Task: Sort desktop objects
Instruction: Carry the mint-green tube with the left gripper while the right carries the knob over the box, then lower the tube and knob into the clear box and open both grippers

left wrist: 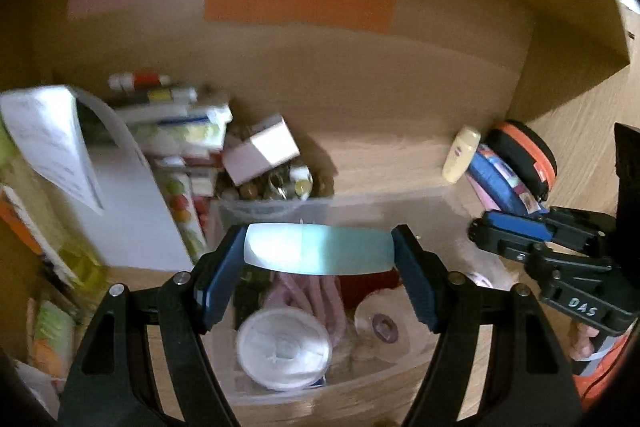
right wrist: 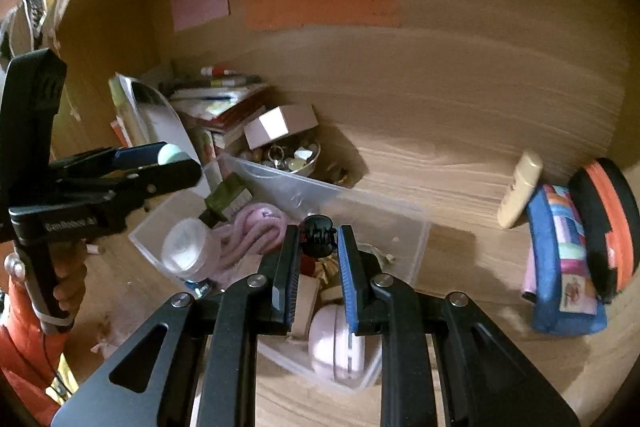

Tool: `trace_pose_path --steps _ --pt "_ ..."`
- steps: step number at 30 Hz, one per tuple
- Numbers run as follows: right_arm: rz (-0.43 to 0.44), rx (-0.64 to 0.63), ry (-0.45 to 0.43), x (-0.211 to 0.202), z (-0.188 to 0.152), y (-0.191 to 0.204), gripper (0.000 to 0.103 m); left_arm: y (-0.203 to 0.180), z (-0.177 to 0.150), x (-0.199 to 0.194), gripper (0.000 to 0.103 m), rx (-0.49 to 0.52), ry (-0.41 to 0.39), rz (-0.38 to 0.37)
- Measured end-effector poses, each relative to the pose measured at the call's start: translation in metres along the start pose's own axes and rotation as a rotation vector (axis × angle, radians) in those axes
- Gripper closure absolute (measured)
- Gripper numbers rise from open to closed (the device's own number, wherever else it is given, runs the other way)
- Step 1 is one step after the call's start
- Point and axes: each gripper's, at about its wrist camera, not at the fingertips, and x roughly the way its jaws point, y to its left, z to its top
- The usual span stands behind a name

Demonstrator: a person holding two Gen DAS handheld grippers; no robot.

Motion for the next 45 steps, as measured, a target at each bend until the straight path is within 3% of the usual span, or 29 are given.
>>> trace_pose_path --steps 5,10,27,29,31,35,39,43,45 --pt "0.058 0.089 0.044 0.028 -0.005 -0.007 0.086 0.002 -0.008 0.023 0.03 0.016 0.053 -0.035" --pt "0.021 0.085 0.089 0.044 -0.012 -0.008 0.086 0.004 -0.015 0.039 0.03 0.011 0.112 -0.045" --pt "-0.097 -0.04 0.089 0.052 -0.016 0.014 0.086 0.003 -0.022 0.049 0.03 0.021 0.141 -0.018" --pt "-0.098 -0.036 0.101 0.055 -0.016 0.012 0.081 0.004 -0.022 0.049 0.03 0.019 0.143 -0.021" --pt "-0.088 -0.022 0.11 0.055 -0.015 0.01 0.067 0.005 -0.021 0.05 0.03 0.016 0.145 -0.023" --pt "-0.105 -0.031 0.078 0.048 -0.013 0.013 0.058 0.008 -0.021 0.049 0.03 -0.002 0.15 -0.045" --pt "-0.119 -0.031 0.051 0.043 -0.011 0.014 0.042 0.006 -0.02 0.045 0.03 0.0 0.138 -0.05" --pt "-0.122 -0.02 0.051 0.042 -0.01 0.012 0.038 0.004 -0.018 0.038 0.03 0.007 0.119 -0.048" --pt "-0.116 -0.006 0.055 0.041 -0.009 0.01 0.03 0.005 -0.017 0.033 0.027 -0.002 0.116 -0.064"
